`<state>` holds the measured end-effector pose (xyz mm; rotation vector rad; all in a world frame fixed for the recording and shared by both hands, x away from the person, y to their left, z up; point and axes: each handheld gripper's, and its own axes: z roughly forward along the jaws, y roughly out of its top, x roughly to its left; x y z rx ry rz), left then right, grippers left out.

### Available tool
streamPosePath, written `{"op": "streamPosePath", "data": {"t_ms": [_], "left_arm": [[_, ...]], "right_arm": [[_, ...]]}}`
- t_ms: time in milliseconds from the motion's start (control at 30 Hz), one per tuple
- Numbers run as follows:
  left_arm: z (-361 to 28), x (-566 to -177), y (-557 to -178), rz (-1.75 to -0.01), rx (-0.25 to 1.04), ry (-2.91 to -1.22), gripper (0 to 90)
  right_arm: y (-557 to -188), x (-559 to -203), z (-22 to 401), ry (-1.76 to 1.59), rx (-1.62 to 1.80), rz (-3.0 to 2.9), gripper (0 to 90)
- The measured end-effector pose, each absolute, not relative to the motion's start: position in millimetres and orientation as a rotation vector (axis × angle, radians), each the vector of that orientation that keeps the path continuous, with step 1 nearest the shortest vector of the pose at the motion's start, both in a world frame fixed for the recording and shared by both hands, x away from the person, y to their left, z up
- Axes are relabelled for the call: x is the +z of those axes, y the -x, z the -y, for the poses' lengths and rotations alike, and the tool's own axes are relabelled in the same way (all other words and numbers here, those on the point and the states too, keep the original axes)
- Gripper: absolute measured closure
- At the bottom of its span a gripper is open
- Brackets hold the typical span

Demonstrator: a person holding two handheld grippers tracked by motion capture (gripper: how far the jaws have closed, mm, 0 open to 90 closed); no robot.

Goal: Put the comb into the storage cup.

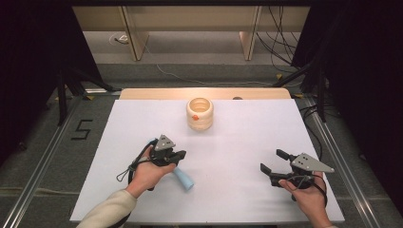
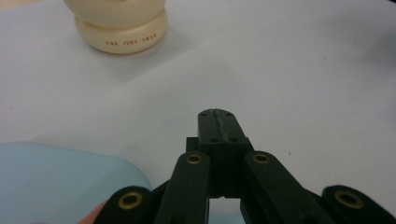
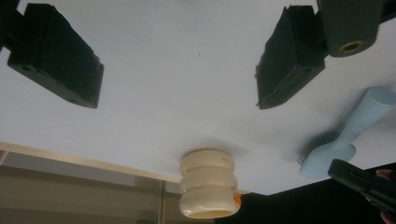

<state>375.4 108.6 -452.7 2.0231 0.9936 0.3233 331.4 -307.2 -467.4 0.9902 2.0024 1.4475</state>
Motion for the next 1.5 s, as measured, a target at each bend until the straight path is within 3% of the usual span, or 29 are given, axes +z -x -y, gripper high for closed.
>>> {"op": "streamPosePath", "data": {"t_ms": [433,1500], "left_arm": [[-98,-469,-377,-1.036,0.250,-2.176,89.7],[-102,-473,-369,-1.040,0.219,-2.285,89.7]], "right_arm": [[-332,-468,307,-0.991,1.445,-2.007,16.1],[-331,-467,309,-0.994,1.452,-2.004,16.1]]}}
